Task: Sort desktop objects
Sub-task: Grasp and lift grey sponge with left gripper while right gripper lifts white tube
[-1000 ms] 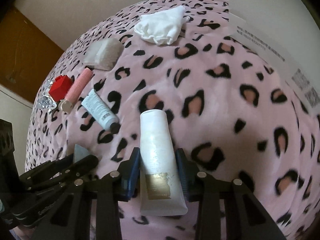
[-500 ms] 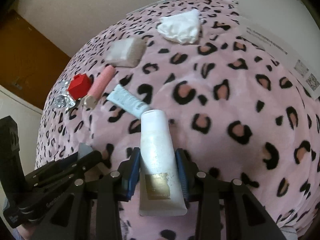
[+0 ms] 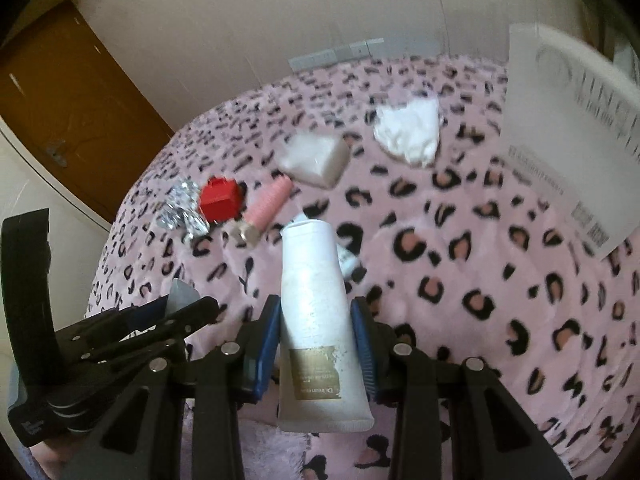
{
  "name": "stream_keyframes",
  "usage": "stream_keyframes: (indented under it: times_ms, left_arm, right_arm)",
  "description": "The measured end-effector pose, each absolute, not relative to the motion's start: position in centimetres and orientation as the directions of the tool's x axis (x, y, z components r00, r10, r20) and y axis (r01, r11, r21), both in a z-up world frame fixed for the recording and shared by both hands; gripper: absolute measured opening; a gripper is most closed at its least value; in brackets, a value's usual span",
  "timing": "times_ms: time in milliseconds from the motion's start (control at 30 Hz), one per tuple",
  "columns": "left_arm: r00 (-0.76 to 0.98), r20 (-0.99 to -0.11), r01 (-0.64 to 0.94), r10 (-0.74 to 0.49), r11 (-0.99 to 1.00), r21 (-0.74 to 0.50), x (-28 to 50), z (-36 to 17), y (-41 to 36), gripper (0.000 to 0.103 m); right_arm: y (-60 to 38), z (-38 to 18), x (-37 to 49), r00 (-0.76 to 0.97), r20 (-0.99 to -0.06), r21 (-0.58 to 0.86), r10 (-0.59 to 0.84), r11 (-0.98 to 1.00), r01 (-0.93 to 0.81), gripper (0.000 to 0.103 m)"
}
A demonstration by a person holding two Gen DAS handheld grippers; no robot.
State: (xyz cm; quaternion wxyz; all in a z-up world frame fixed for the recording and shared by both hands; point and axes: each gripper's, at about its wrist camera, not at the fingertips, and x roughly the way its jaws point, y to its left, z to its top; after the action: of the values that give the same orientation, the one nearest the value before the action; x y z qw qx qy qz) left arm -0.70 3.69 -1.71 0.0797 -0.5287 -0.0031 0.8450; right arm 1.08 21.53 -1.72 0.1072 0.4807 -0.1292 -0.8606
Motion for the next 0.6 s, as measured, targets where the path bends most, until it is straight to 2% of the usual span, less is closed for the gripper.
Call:
stream_keyframes:
  times_ms: [600]
  left_arm:
    - [-0.493, -0.861, -0.152, 0.128, -0.987, -0.059, 1.4, 3.4, 4.7, 0.041]
  right_arm:
    - [22.5, 2.2, 3.9, -0.576, -0.781, 0.267, -0.241, -0.963, 0.041, 0.036]
